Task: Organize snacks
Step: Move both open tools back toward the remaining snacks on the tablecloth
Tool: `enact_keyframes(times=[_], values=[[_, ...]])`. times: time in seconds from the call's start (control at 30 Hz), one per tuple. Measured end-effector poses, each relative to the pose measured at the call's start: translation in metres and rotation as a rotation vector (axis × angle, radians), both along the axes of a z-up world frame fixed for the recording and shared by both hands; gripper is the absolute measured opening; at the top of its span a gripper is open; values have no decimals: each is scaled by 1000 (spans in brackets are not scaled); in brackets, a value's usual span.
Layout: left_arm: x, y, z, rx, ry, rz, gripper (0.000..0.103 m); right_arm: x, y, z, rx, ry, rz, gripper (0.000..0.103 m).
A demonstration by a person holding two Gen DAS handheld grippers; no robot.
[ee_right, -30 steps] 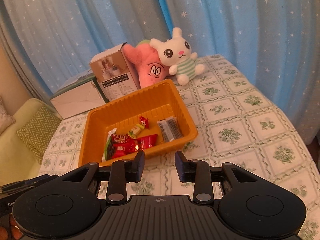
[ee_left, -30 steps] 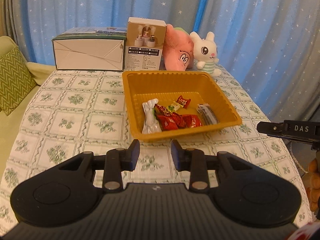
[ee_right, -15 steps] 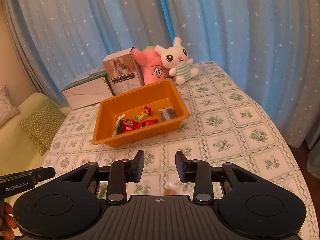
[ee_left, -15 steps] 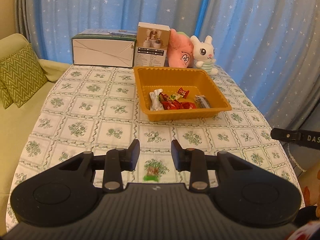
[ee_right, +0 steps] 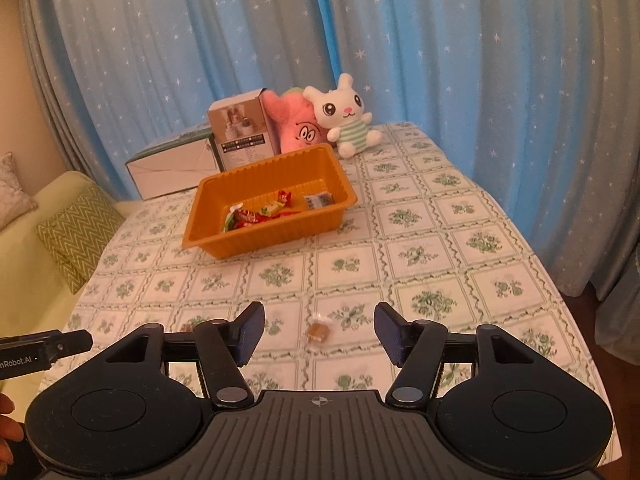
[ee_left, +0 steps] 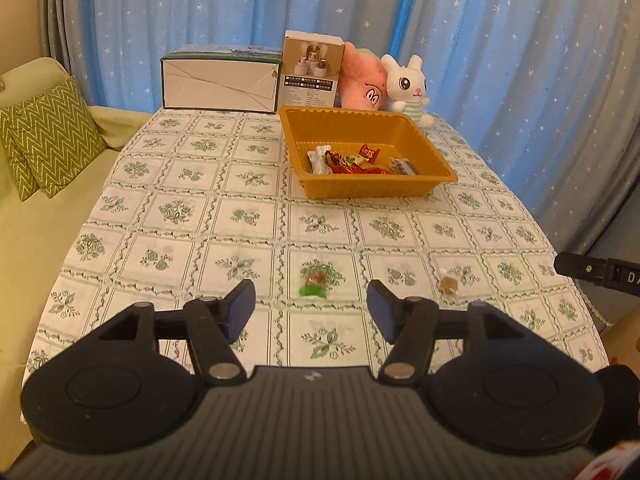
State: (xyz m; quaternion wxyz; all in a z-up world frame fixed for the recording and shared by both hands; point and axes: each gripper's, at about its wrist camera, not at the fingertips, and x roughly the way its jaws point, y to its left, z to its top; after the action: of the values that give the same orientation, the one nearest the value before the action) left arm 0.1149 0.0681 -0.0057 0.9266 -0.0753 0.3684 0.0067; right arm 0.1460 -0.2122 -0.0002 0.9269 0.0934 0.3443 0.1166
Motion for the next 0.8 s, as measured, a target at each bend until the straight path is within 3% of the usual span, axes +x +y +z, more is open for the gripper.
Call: enact_keyframes(times=[0.37, 0.8], values=[[-21, -11, -11, 13, 39, -23, 60, -30, 4, -14, -28, 34, 15, 61], [-20, -17, -20, 10, 71, -46, 59, -30, 8, -29, -52, 77, 20, 61]])
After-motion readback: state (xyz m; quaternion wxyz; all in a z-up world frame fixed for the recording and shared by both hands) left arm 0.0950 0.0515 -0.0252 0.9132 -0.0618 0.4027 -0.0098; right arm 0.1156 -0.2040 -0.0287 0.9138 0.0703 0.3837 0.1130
